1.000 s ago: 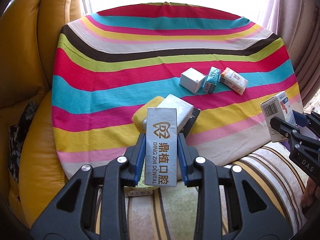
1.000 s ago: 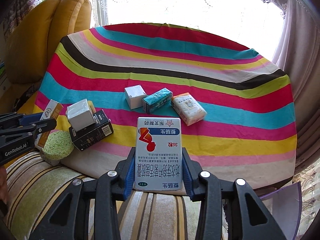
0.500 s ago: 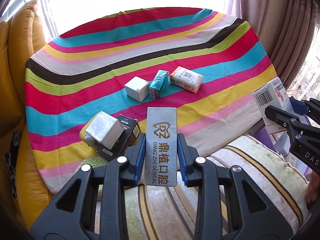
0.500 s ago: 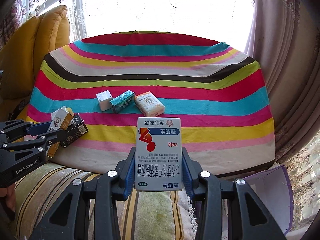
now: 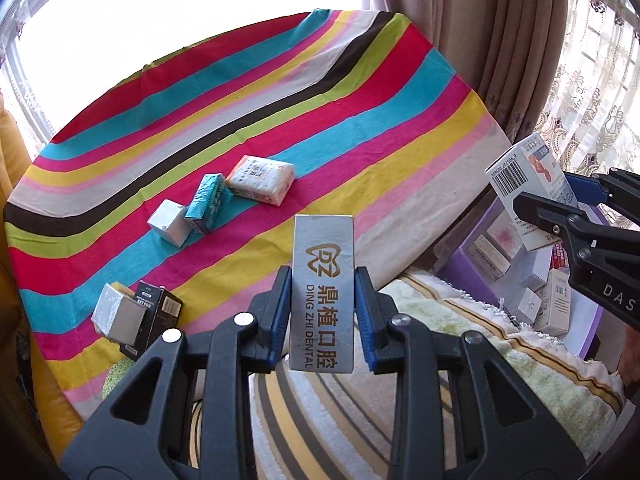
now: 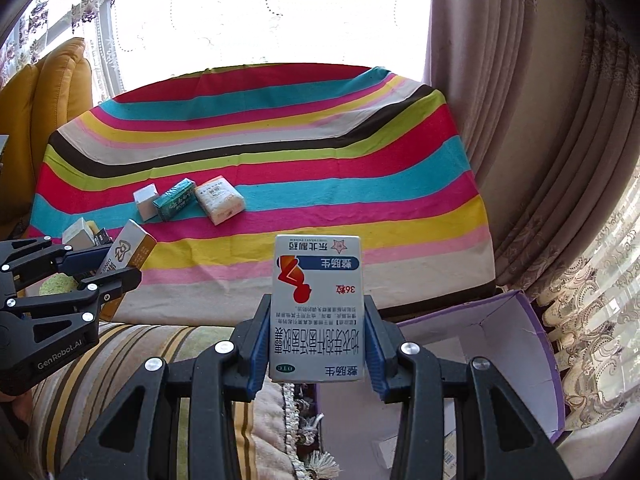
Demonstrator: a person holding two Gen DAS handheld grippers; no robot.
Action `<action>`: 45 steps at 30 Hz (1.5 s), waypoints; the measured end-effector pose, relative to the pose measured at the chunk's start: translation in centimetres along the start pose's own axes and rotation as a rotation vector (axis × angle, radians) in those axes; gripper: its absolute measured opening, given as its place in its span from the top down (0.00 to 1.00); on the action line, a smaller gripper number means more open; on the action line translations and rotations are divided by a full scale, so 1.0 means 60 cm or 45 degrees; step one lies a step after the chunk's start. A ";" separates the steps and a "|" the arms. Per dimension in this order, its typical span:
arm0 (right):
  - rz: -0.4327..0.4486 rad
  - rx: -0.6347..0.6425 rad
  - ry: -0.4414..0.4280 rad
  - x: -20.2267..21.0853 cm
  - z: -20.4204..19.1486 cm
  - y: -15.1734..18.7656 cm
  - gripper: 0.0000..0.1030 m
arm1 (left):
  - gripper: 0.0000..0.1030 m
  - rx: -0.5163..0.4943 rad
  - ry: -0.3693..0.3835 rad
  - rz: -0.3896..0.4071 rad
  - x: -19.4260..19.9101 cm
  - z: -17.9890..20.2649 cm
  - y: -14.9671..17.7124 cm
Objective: Organize objects
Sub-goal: 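Carry both boxes into the purple storage box and open both tools, then grasp the green round sponge with the left tool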
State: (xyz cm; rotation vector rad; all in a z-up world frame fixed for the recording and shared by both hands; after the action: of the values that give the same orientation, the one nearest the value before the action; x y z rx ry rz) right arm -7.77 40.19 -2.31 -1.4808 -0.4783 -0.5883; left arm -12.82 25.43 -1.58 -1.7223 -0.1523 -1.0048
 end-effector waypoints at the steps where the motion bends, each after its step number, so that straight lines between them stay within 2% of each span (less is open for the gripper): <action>1: -0.004 -0.010 0.013 0.002 0.011 0.004 0.59 | 0.66 -0.014 0.018 -0.002 -0.003 0.013 -0.004; 13: -0.012 -0.137 0.187 0.033 0.144 0.037 0.59 | 0.66 -0.171 0.270 -0.003 -0.026 0.159 -0.038; 18: -0.005 -0.162 0.241 0.039 0.172 0.039 0.59 | 0.66 -0.202 0.439 -0.002 -0.027 0.217 -0.046; 20: 0.003 -0.180 0.264 0.043 0.182 0.040 0.59 | 0.55 -0.207 0.525 -0.003 -0.022 0.238 -0.048; 21: 0.001 -0.192 0.267 0.043 0.187 0.040 0.58 | 0.39 -0.195 0.543 -0.003 -0.020 0.242 -0.049; 22: -0.002 -0.204 0.263 0.043 0.188 0.041 0.56 | 0.26 -0.182 0.539 0.008 -0.019 0.240 -0.051; 24: -0.003 -0.210 0.243 0.042 0.185 0.041 0.45 | 0.22 -0.156 0.520 0.030 -0.015 0.228 -0.055; 27: 0.005 -0.200 0.208 0.043 0.170 0.037 0.38 | 0.22 -0.095 0.484 0.028 -0.014 0.195 -0.057; 32: 0.015 -0.163 0.157 0.043 0.136 0.027 0.32 | 0.22 -0.035 0.386 0.037 -0.010 0.126 -0.049; 39: 0.024 -0.107 0.083 0.039 0.080 0.008 0.30 | 0.22 0.044 0.231 0.070 0.015 0.007 -0.019; 45: 0.033 -0.023 0.005 0.036 0.012 -0.014 0.30 | 0.22 0.184 0.096 0.065 0.039 -0.112 0.024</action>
State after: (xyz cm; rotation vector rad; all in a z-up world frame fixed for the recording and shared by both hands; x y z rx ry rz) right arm -6.60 40.74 -0.28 -1.5008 -0.4507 -0.5764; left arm -14.19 18.38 -0.62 -1.5482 -0.1285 -0.9955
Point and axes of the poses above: each gripper's, at about its wrist camera, not at the fingertips, and x roughly against the way its jaws point, z to its right, y to its underside, the point moved 7 cm from there along -x, roughly the way its jaws point, and after that the axes turned 11 degrees about z, right-handed, at the moved point
